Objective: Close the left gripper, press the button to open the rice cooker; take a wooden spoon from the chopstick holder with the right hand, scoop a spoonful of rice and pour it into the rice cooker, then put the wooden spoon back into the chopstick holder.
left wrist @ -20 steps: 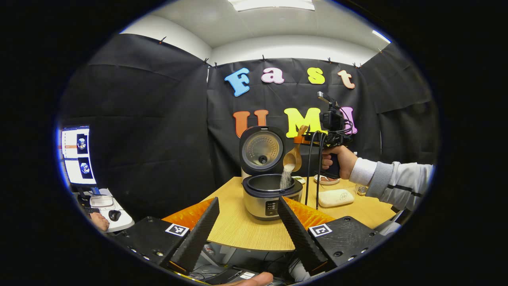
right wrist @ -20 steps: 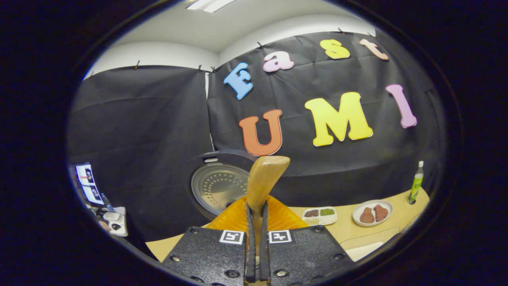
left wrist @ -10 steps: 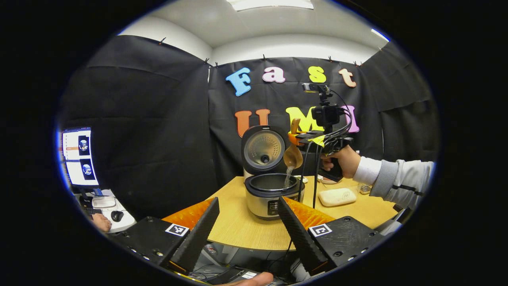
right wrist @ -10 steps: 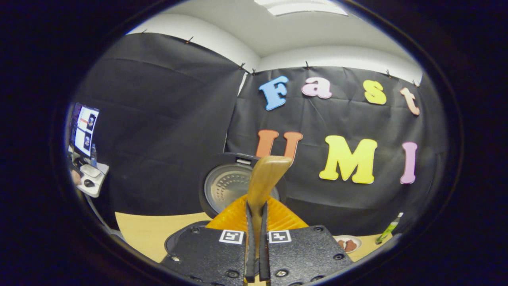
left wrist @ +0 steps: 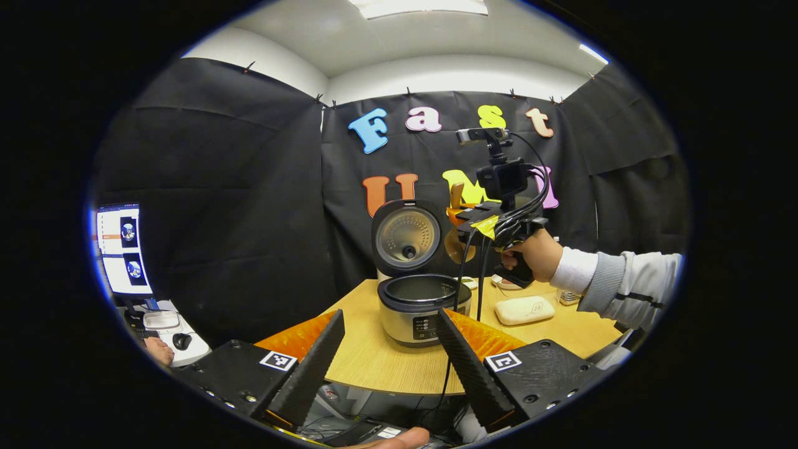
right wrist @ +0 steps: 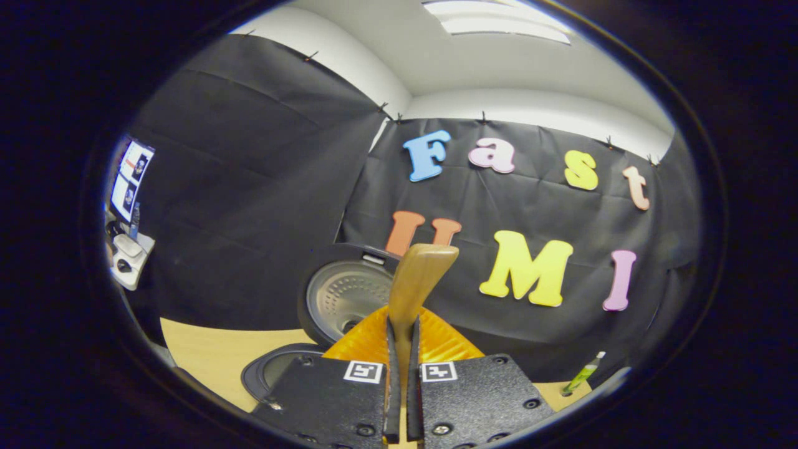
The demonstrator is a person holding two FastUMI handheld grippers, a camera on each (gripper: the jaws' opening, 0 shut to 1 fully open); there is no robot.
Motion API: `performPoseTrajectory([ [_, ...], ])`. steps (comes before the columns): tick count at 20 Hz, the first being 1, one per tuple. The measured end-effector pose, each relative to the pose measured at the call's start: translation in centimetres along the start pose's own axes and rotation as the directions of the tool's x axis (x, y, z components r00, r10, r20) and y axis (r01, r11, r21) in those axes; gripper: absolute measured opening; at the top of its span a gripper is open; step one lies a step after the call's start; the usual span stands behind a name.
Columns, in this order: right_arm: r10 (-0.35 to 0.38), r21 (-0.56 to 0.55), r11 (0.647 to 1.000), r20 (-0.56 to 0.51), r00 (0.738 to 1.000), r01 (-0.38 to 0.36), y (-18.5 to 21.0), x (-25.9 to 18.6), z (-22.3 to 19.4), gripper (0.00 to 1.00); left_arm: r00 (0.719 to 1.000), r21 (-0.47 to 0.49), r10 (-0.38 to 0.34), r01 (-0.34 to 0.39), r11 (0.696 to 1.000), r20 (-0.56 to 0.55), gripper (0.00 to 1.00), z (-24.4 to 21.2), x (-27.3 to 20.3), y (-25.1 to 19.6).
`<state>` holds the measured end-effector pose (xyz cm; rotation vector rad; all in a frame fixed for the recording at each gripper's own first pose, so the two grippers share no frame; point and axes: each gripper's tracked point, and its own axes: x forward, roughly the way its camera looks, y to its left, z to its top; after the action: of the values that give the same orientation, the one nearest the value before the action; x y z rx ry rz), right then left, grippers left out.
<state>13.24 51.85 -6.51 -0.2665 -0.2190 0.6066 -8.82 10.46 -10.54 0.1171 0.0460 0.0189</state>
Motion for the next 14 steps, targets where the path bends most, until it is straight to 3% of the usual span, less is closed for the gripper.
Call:
performPoseTrajectory([
  [7, -0.117, 0.063, 0.991, -0.055, 0.992, 0.121, -9.3, -1.6, -2.2, 0.09, 1.000, 0.013, -0.022, 0.022, 1.000, 0.002, 0.94, 0.4, -0.3, -0.3],
  [14, -0.254, 0.106, 0.959, -0.091, 0.963, 0.263, -20.4, -5.0, -4.0, 0.09, 0.998, 0.037, -0.059, 0.059, 0.998, 0.010, 0.95, 1.4, 0.3, -3.1],
])
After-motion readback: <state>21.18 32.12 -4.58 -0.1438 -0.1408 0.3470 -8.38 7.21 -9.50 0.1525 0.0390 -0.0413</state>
